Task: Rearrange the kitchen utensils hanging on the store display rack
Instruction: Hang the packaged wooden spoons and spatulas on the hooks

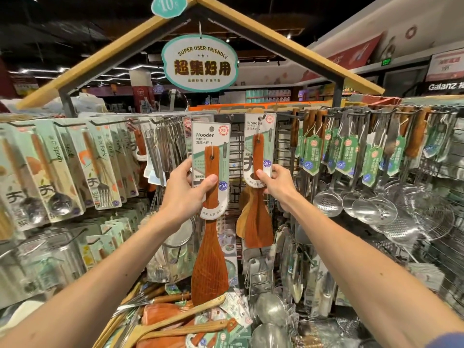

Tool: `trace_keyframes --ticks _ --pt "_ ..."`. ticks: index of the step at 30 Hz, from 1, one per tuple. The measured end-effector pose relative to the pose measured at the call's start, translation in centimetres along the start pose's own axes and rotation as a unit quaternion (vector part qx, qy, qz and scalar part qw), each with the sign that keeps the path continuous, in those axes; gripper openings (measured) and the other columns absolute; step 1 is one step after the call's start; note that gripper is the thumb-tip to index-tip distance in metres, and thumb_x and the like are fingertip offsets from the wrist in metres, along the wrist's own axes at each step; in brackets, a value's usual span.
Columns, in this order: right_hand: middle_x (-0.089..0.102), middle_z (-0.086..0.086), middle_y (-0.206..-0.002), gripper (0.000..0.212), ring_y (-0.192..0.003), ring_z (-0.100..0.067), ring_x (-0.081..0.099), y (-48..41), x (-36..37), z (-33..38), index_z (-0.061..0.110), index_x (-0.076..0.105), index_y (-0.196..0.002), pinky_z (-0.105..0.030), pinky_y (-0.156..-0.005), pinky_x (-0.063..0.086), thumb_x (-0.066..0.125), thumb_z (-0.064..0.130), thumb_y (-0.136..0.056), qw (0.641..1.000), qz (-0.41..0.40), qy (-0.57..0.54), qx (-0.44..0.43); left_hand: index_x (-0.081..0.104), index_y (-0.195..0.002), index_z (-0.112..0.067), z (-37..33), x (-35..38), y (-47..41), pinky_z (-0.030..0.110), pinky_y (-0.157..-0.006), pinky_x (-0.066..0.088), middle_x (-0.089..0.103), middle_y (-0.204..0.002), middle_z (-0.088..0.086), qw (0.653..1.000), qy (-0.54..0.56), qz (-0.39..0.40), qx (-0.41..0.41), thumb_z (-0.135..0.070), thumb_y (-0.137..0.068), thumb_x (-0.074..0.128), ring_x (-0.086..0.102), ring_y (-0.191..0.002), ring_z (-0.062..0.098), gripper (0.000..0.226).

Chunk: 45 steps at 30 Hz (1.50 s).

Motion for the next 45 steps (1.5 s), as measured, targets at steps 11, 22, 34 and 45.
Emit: trace_keyframes --ticks 11,22,34,45 --pt "0.067 0.008 -0.099 0.023 -0.081 -0.001 0.063 1.7 -1.2 0.3 0.018 0.059 -0.121 -0.015 -0.059 0.046 0.060 0.020 -0.098 0.999 -0.007 0.018 -0.032 0.061 -0.107 -0.031 0.3 1.2 -0.1 0.036 -0.070 0.062 0.073 -0.100 -0.011 1.000 -0.010 -0.020 -0.010 -0.015 -0.094 0.068 0.073 -0.080 0.003 0.022" --pt "0.063 0.005 -0.102 0.057 -0.095 -0.014 0.065 2.1 -3.3 -0.2 0.014 0.043 -0.137 -0.042 -0.088 0.055 0.069 0.036 -0.091 0.998 0.028 0.055 0.032 0.063 -0.111 -0.029 -0.6 -2.2 -0.8 0.035 -0.067 0.059 0.074 -0.103 -0.005 0.997 -0.052 -0.063 0.000 -0.018 -0.092 0.070 0.073 -0.088 0.013 0.023" --pt "0.071 -0.003 -0.096 0.017 -0.085 -0.014 0.069 6.9 -0.4 1.7 0.021 0.064 -0.099 -0.035 -0.081 0.057 0.065 0.037 -0.093 0.991 0.107 0.070 -0.046 0.064 -0.110 -0.026 -0.9 -4.7 0.5 0.033 -0.067 0.059 0.077 -0.092 -0.007 0.995 -0.018 -0.088 -0.040 -0.017 -0.089 0.072 0.074 -0.079 0.010 0.024" --pt "0.072 -0.002 -0.098 0.019 -0.080 -0.003 0.070 8.7 3.4 2.3 0.008 0.061 -0.115 -0.022 -0.068 0.056 0.060 0.008 -0.097 0.979 0.188 -0.061 -0.054 0.037 -0.124 -0.034 0.7 3.2 -0.5 0.042 -0.077 0.061 0.074 -0.103 0.002 0.997 0.035 -0.064 -0.021 -0.010 -0.087 0.075 0.074 -0.086 0.016 0.058"
Point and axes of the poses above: each hand's wrist, its own y-axis away from the middle knuckle, its own x-axis out of the palm, z = x × y, the point moved 1 cm from there along -y, towards the middle knuckle
